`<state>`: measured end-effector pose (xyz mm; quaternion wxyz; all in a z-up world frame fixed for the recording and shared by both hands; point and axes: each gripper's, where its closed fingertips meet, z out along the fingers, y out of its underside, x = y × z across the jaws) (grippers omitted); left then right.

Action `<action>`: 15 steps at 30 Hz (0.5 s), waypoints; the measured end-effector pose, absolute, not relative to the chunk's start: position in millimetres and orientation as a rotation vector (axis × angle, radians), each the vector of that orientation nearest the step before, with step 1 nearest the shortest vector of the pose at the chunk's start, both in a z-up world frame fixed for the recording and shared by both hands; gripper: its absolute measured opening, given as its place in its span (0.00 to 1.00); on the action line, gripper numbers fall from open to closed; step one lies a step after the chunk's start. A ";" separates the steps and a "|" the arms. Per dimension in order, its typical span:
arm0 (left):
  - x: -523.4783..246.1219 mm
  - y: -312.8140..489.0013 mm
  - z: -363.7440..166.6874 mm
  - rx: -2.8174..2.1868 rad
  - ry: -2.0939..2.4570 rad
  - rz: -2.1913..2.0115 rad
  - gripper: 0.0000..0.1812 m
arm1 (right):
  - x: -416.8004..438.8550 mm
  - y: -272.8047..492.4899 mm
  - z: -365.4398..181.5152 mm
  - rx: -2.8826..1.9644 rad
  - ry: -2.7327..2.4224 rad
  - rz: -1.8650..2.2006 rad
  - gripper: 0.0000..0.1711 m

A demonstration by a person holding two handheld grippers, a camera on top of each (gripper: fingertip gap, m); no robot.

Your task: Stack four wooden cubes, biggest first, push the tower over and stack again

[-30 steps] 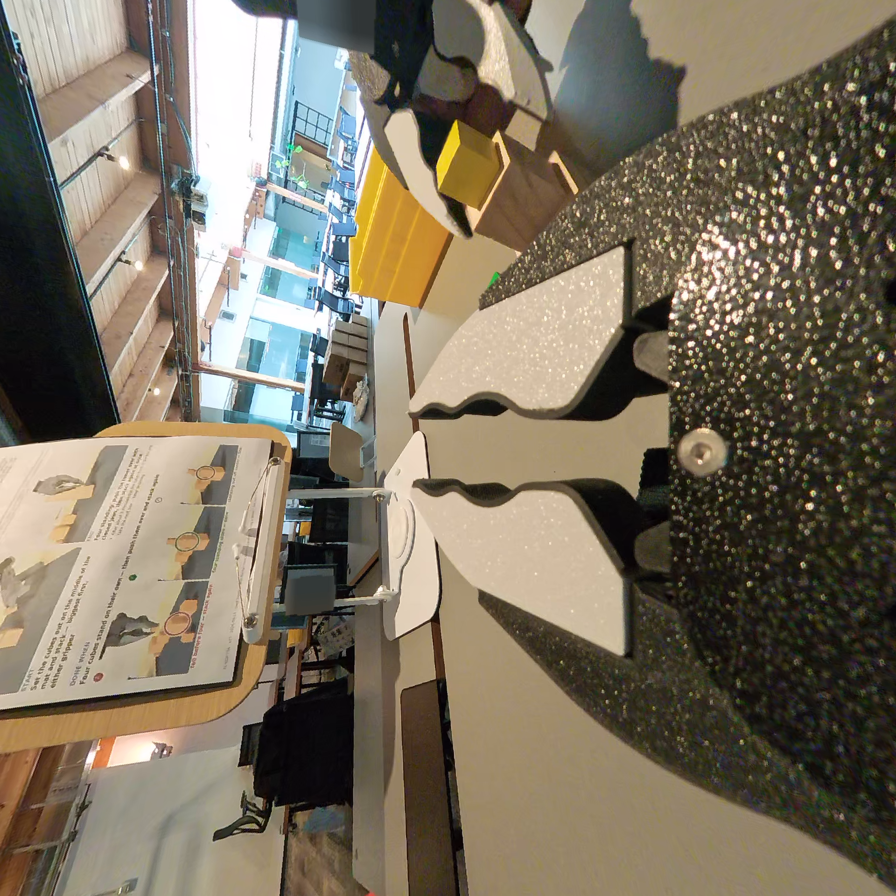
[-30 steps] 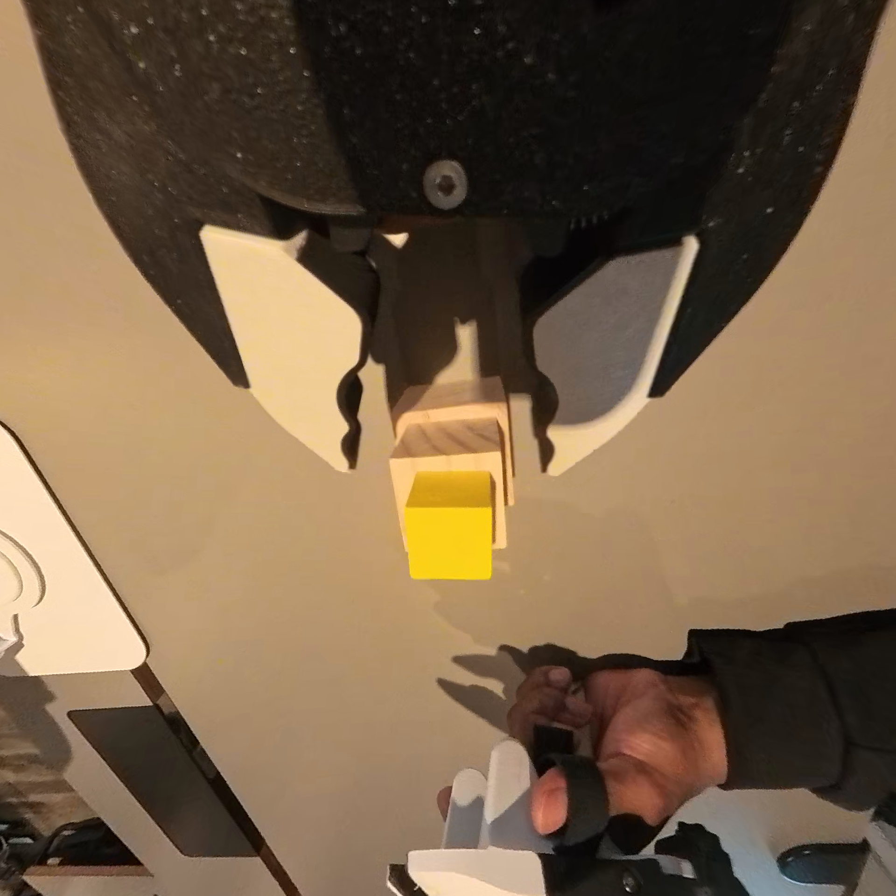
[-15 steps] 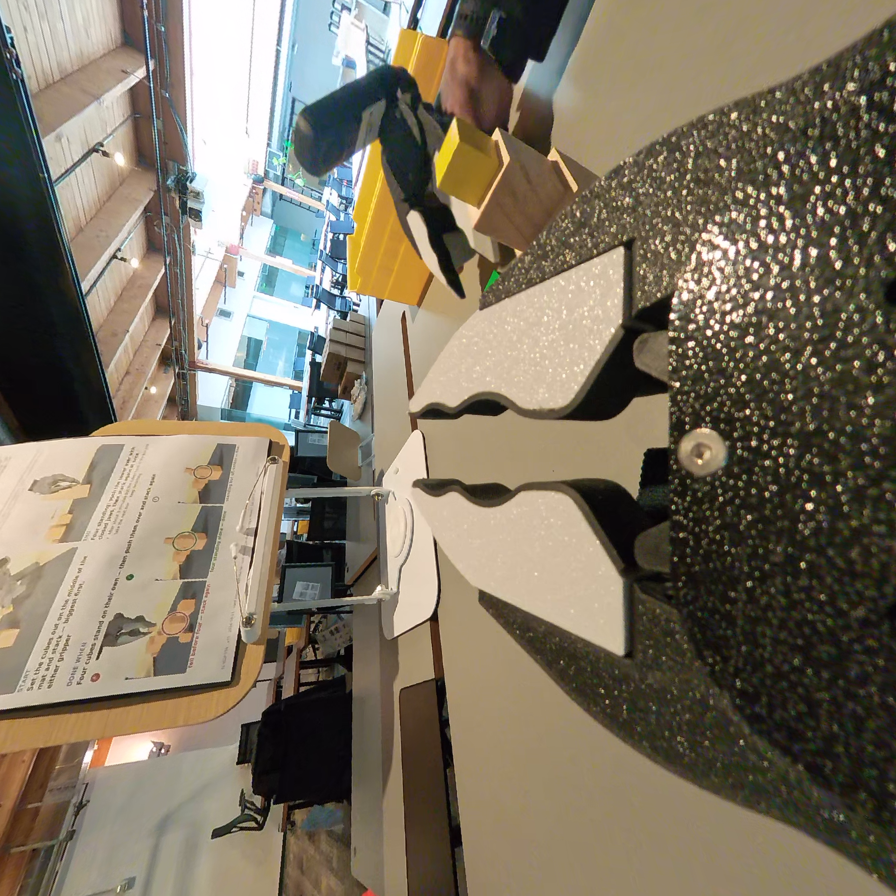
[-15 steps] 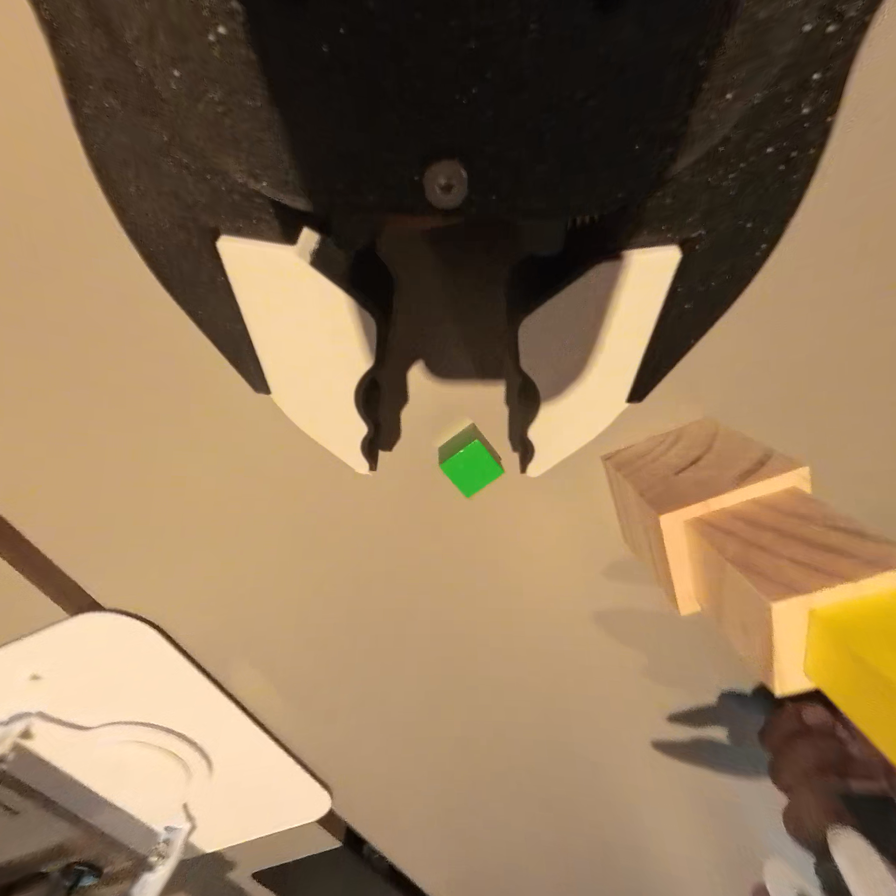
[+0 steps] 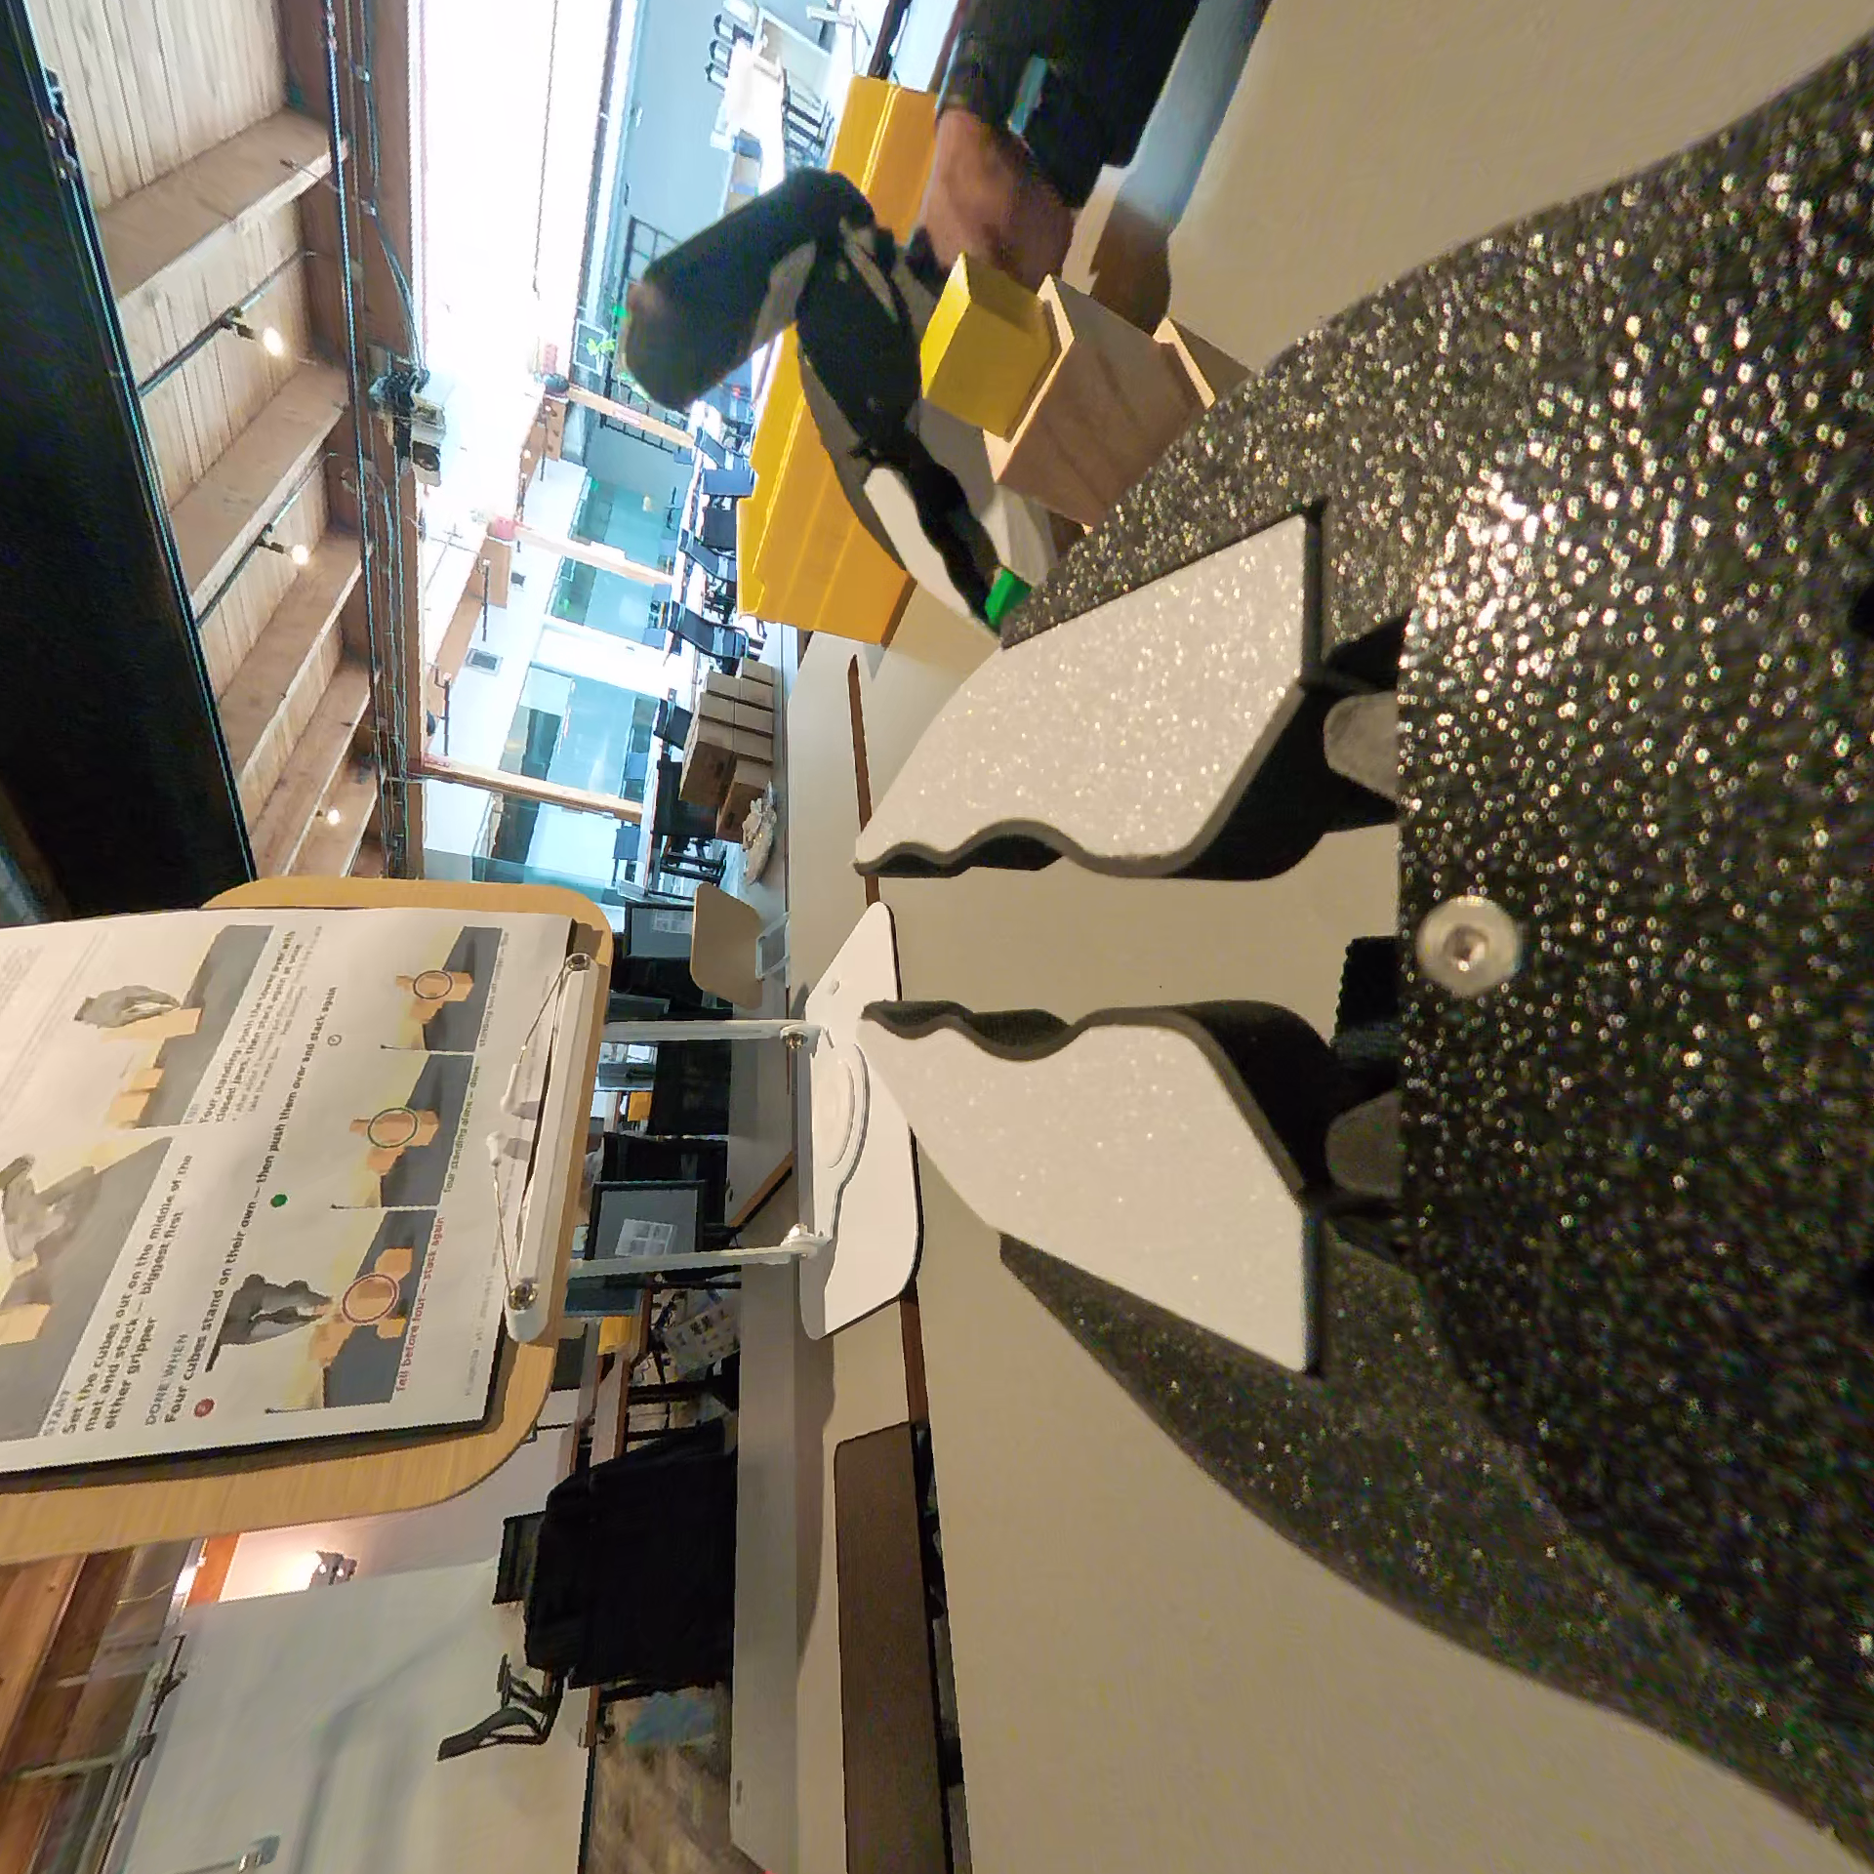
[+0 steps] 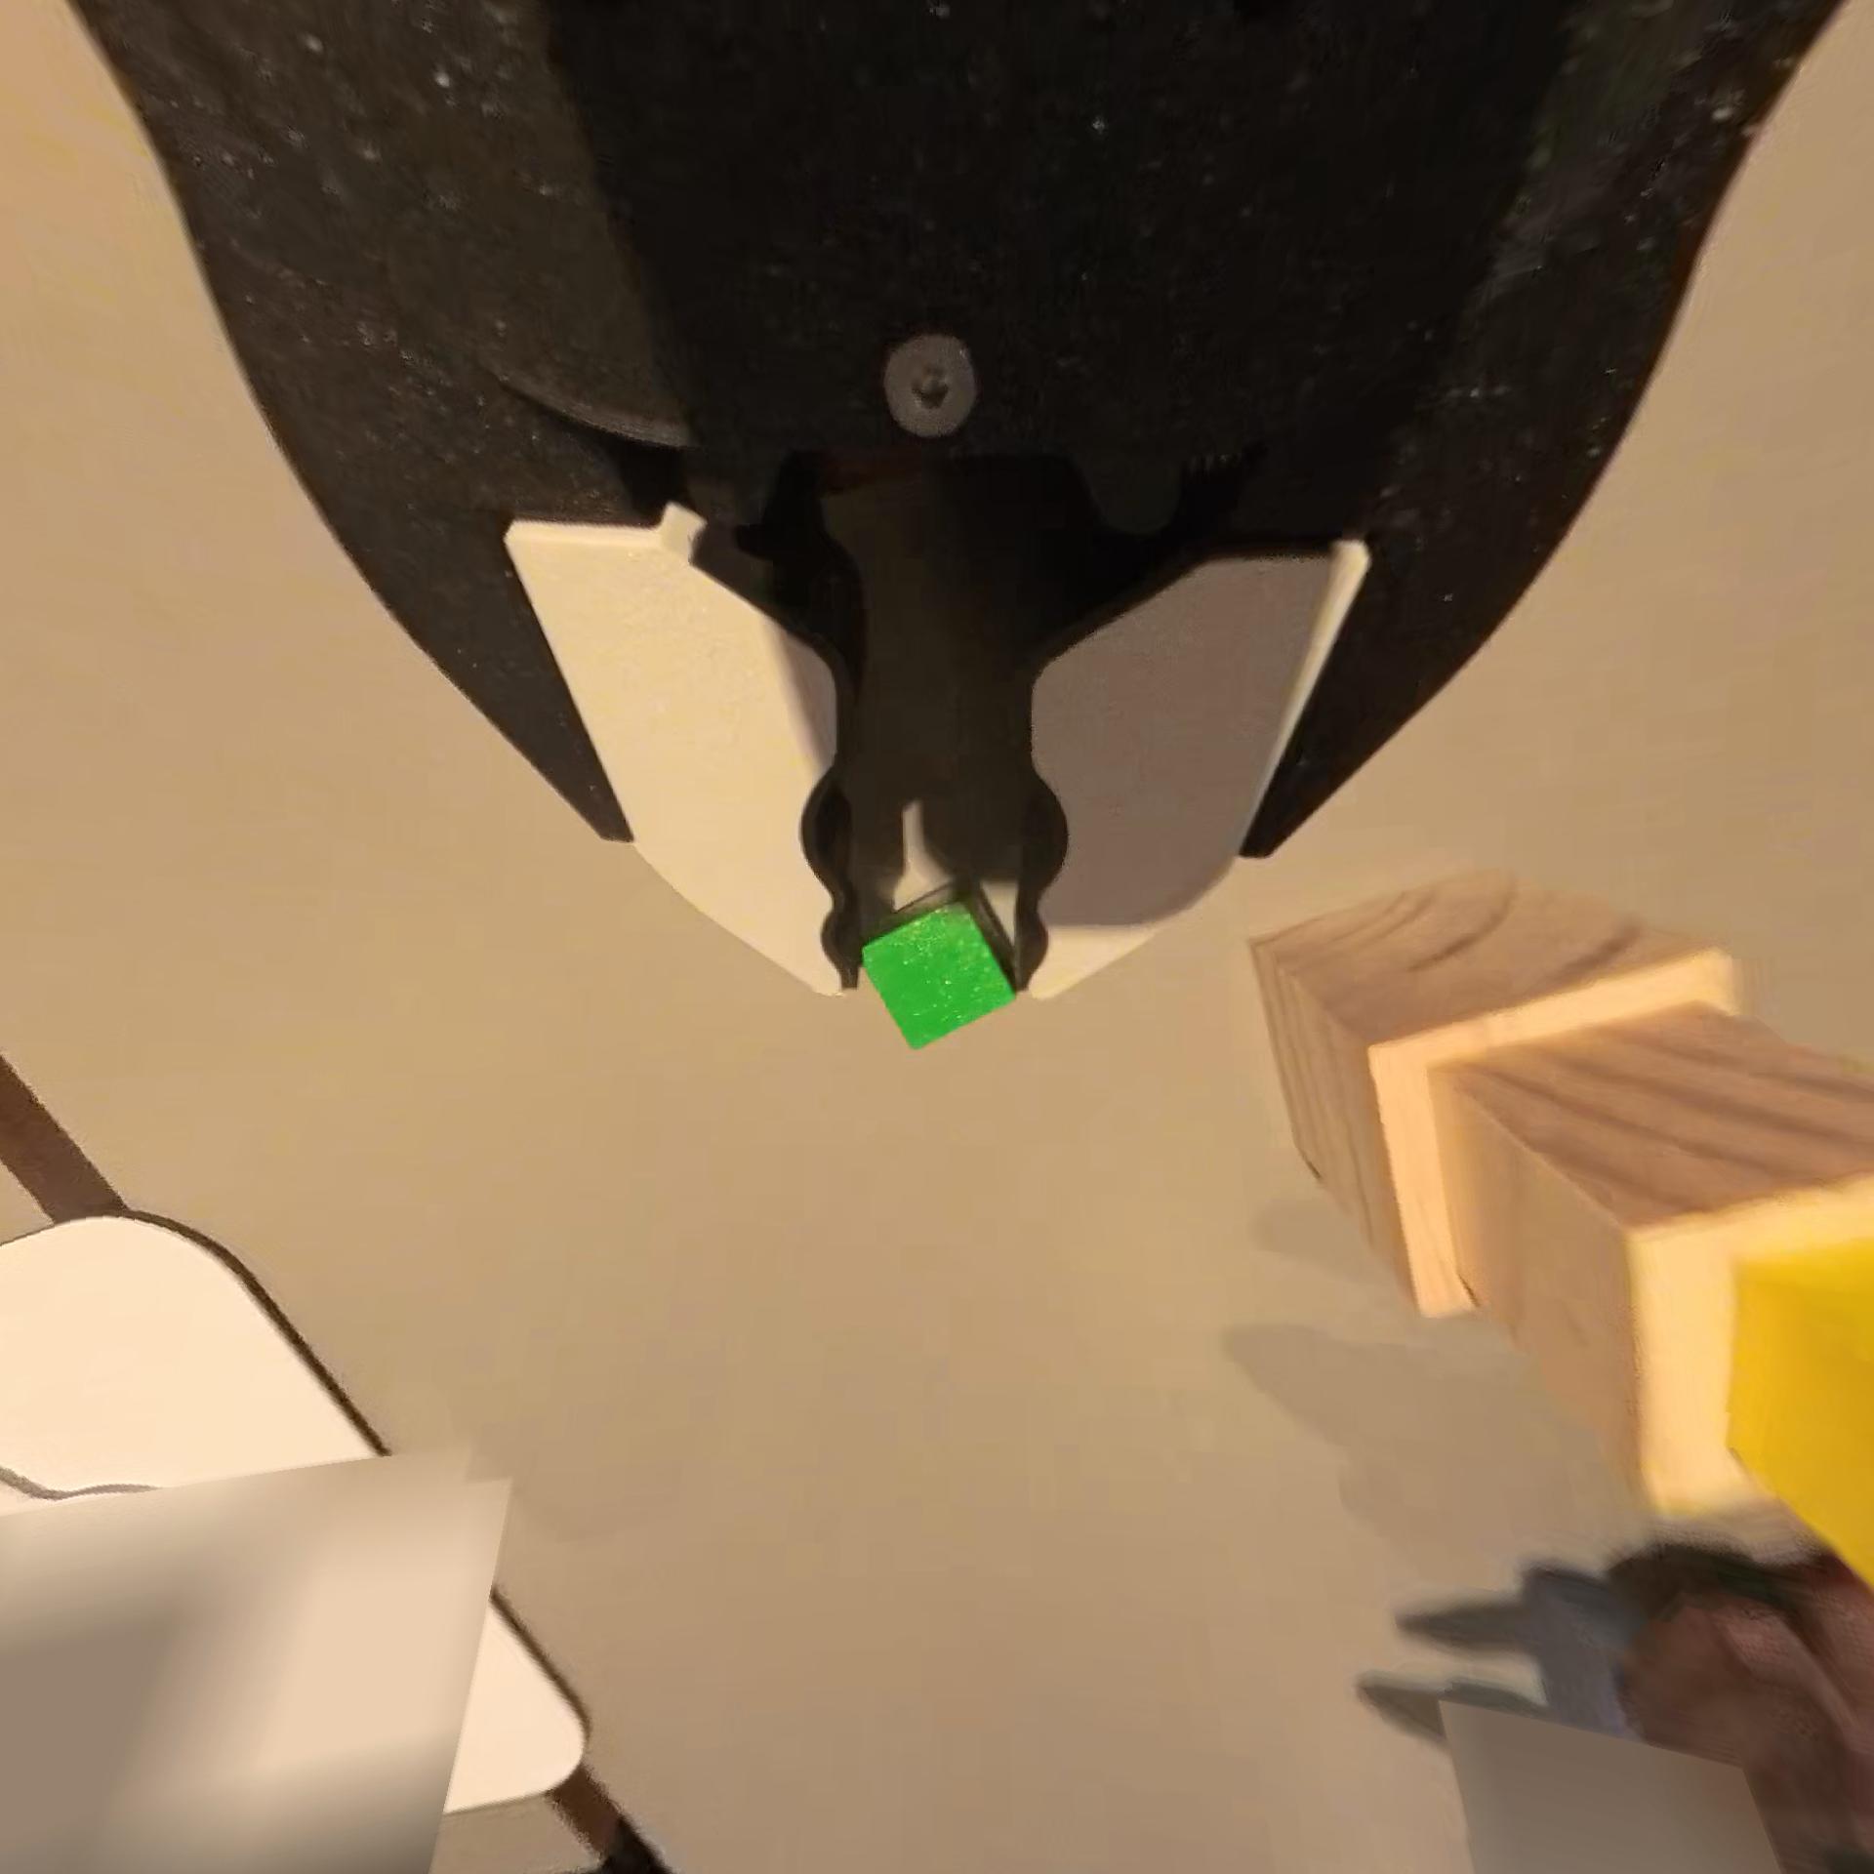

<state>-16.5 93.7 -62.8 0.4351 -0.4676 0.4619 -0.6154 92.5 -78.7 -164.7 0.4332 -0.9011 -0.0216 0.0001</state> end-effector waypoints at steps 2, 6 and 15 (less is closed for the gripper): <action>-16.1 93.9 -63.0 -1.167 1.150 -1.531 0.13 | 90.7 -77.4 -139.1 -2.202 0.038 0.038 0.17; -13.8 93.6 -64.9 -1.182 1.167 -1.526 0.12 | 56.9 -73.0 -61.3 -2.055 0.129 0.177 0.17; -14.6 93.7 -64.4 -1.178 1.162 -1.529 0.12 | 5.9 -66.5 -62.4 -2.197 0.048 0.038 0.17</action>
